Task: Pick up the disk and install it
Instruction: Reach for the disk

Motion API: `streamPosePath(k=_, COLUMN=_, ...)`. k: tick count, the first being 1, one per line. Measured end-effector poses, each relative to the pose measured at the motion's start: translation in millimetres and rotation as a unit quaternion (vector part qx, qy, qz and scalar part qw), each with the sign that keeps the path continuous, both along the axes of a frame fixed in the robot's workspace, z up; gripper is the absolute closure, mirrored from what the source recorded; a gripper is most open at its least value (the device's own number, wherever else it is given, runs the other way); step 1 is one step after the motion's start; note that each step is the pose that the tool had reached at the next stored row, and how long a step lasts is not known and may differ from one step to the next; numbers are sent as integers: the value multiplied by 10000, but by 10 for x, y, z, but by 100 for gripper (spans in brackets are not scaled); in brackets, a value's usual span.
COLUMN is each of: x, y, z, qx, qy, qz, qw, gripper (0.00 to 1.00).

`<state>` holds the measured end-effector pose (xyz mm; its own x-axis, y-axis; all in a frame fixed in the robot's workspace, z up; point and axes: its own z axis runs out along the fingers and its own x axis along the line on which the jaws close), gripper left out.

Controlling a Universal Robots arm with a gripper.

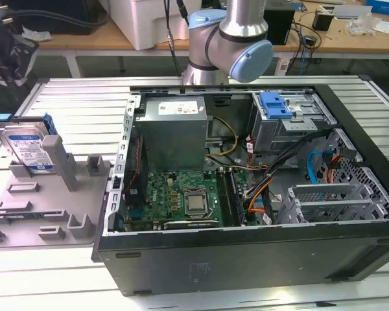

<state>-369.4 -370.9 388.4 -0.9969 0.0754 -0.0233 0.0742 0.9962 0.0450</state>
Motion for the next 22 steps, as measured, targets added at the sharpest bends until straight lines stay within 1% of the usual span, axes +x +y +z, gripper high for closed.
streamPosePath(k=8, x=-344, y=60, z=-14, qx=0, qy=0, qz=-9, qw=10000, gripper=89)
streamPosePath(k=11, x=-523, y=98, z=-24, qx=0, qy=0, qz=-14, qw=10000, gripper=89)
streamPosePath(k=12, x=-555, y=112, z=-25, qx=1, qy=0, qz=-16, qw=10000, gripper=89)
streamPosePath(k=22, x=-592, y=147, z=-25, qx=0, qy=0, qz=-16, qw=10000, gripper=89)
